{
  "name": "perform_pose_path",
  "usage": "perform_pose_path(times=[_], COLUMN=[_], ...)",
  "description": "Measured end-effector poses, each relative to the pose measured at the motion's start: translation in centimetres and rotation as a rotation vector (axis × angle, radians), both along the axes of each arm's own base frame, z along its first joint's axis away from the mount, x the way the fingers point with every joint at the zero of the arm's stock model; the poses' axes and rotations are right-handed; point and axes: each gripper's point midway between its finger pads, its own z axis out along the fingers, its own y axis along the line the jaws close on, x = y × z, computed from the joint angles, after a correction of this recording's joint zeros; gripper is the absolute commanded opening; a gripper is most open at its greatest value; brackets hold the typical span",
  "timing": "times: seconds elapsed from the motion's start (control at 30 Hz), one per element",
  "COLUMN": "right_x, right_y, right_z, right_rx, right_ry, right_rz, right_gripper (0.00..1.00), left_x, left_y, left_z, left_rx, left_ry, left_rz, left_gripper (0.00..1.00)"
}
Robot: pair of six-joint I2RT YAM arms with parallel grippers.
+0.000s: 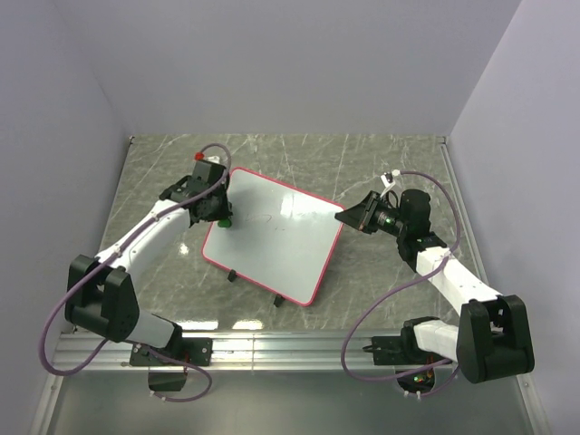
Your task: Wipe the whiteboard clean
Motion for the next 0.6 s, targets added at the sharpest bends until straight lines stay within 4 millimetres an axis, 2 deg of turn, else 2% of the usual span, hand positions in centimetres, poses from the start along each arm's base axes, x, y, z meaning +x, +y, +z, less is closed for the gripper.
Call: perform_pose_path(times=[0.1, 0.3, 0.4, 0.5, 0.6], right_x=[0.0, 0.1, 0.1, 0.2, 0.2], right_y=[0.0, 0.0, -0.2, -0.2, -0.2], right_z=[0.0, 0.1, -0.3, -0.3, -0.3], right_rx=[0.003, 0.008, 0.011, 0.014, 0.015], right_ry=[0.001, 0.001, 0.018, 0.02, 0.019], right_rz=[-0.001, -0.003, -0.022, -0.029, -0.028], right_gripper=[0.0, 0.0, 0.0, 0.0, 0.0], left_x=[-0.5, -2.5, -3.4, -4.2, -4.8], left_y=[-2.5, -10.9, -14.3, -17.3, -18.8], left_z=[0.0, -0.1, 0.3, 0.9, 1.3], left_rx=[-0.007, -0.029, -0.039, -0.062, -0.081], left_ry=[-0.003, 0.001, -0.003, -0.015, -0.022], left_rz=[-0.069, -0.264, -0.329, -0.376, -0.396], left_gripper=[0.0, 0.0, 0.01, 0.0, 0.0])
